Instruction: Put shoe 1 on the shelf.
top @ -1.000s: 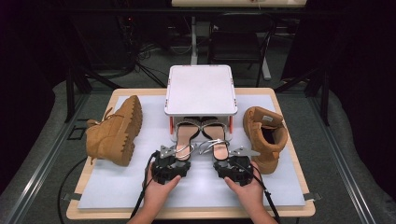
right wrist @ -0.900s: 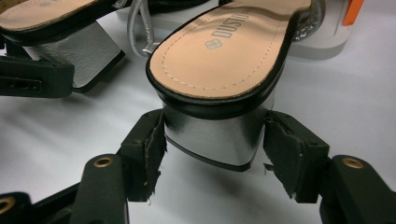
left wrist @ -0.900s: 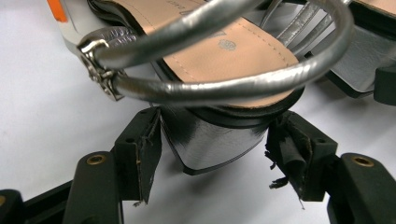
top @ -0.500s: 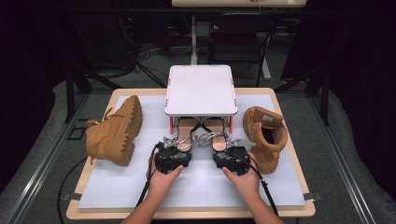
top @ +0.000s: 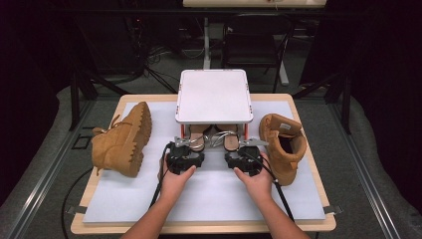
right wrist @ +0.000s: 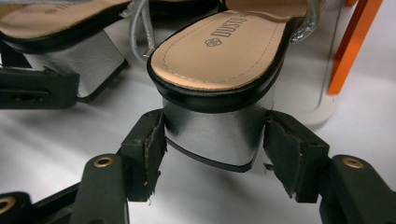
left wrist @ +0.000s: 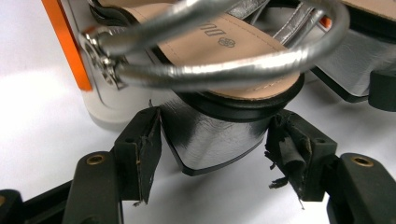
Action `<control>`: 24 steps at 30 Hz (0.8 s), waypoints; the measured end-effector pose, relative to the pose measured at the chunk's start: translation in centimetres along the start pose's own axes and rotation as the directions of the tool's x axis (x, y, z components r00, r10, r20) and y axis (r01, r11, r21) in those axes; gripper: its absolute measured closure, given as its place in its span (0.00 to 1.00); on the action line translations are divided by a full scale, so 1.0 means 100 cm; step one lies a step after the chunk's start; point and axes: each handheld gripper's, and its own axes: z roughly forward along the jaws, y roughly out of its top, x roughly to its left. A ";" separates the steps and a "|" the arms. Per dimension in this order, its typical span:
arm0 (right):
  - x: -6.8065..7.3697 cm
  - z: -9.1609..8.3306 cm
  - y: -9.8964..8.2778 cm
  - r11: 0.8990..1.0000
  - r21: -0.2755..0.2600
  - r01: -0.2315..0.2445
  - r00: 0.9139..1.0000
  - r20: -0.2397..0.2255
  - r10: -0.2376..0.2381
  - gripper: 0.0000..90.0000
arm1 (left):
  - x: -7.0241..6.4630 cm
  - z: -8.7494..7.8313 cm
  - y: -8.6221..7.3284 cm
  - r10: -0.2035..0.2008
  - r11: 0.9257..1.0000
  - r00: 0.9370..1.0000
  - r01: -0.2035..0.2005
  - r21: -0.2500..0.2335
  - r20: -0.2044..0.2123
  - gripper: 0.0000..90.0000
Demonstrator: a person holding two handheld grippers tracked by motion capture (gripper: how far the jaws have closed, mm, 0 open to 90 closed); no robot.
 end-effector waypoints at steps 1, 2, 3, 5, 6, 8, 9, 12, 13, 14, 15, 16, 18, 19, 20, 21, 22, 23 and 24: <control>0.000 0.002 0.002 1.000 0.001 0.000 1.000 0.000 0.000 0.43 | 0.001 0.002 0.001 -0.002 1.000 1.000 0.002 -0.002 -0.001 0.40; 0.000 0.004 0.003 1.000 0.001 -0.001 1.000 0.005 0.001 0.44 | 0.002 0.003 0.002 -0.002 1.000 1.000 0.002 -0.006 -0.003 0.40; -0.001 0.006 0.004 1.000 0.000 0.002 1.000 0.005 -0.002 0.44 | 0.003 0.005 0.003 -0.003 1.000 1.000 0.003 -0.006 -0.003 0.40; -0.001 0.010 0.006 1.000 0.001 0.003 1.000 0.013 -0.003 0.43 | 0.004 0.009 0.003 0.009 1.000 1.000 -0.009 0.000 -0.012 0.40; -0.001 0.011 0.007 1.000 0.006 0.003 1.000 0.015 -0.004 0.43 | 0.004 0.011 0.004 0.007 1.000 1.000 -0.007 -0.001 -0.012 0.40; -0.001 0.014 0.010 1.000 0.001 0.006 1.000 0.022 -0.006 0.43 | 0.007 0.013 0.006 0.002 1.000 1.000 -0.002 -0.009 -0.010 0.40; -0.001 0.016 0.011 1.000 0.001 0.006 1.000 0.023 -0.006 0.43 | 0.008 0.014 0.008 0.001 1.000 1.000 -0.002 -0.009 -0.009 0.40; -0.003 0.021 0.011 1.000 0.004 0.008 1.000 0.025 -0.008 0.44 | 0.009 0.018 0.010 0.010 1.000 1.000 -0.010 -0.006 -0.014 0.40; -0.003 0.022 0.012 1.000 0.006 0.010 1.000 0.026 -0.010 0.43 | 0.010 0.019 0.010 0.017 1.000 1.000 -0.017 -0.001 -0.016 0.40; -0.003 0.023 0.012 1.000 0.010 0.008 1.000 0.026 -0.008 0.43 | 0.010 0.020 0.009 0.021 1.000 1.000 -0.021 -0.006 -0.020 0.40; -0.004 0.024 0.012 1.000 0.005 0.006 1.000 0.022 -0.006 0.43 | 0.011 0.021 0.009 0.022 1.000 1.000 -0.022 -0.007 -0.018 0.40; -0.004 0.024 0.012 1.000 0.007 0.006 1.000 0.023 -0.006 0.43 | 0.011 0.021 0.009 0.021 1.000 1.000 -0.022 -0.011 -0.016 0.40; -0.003 0.026 0.013 1.000 -0.005 0.006 1.000 0.024 -0.005 0.43 | 0.012 0.022 0.010 0.014 1.000 1.000 -0.014 -0.020 -0.013 0.40; -0.004 0.026 0.013 1.000 -0.004 0.007 1.000 0.027 -0.007 0.44 | 0.013 0.022 0.011 0.014 1.000 1.000 -0.014 -0.018 -0.012 0.40; -0.004 0.027 0.014 1.000 -0.002 0.008 0.999 0.031 -0.008 0.44 | 0.013 0.023 0.011 0.016 1.000 1.000 -0.016 -0.021 -0.017 0.40; -0.004 0.028 0.014 1.000 0.003 0.010 0.999 0.031 -0.010 0.43 | 0.013 0.024 0.010 0.019 1.000 1.000 -0.019 -0.022 -0.021 0.40; -0.004 0.029 0.015 1.000 -0.002 0.007 1.000 0.027 -0.007 0.44 | 0.013 0.026 0.010 0.019 1.000 1.000 -0.019 -0.022 -0.021 0.40; -0.005 0.030 0.015 1.000 -0.001 0.009 0.999 0.031 -0.009 0.44 | 0.012 0.027 0.010 0.019 1.000 0.999 -0.020 -0.019 -0.027 0.40; -0.005 0.031 0.015 1.000 -0.002 0.009 1.000 0.026 -0.009 0.44 | 0.012 0.028 0.010 0.018 1.000 0.999 -0.018 -0.024 -0.028 0.40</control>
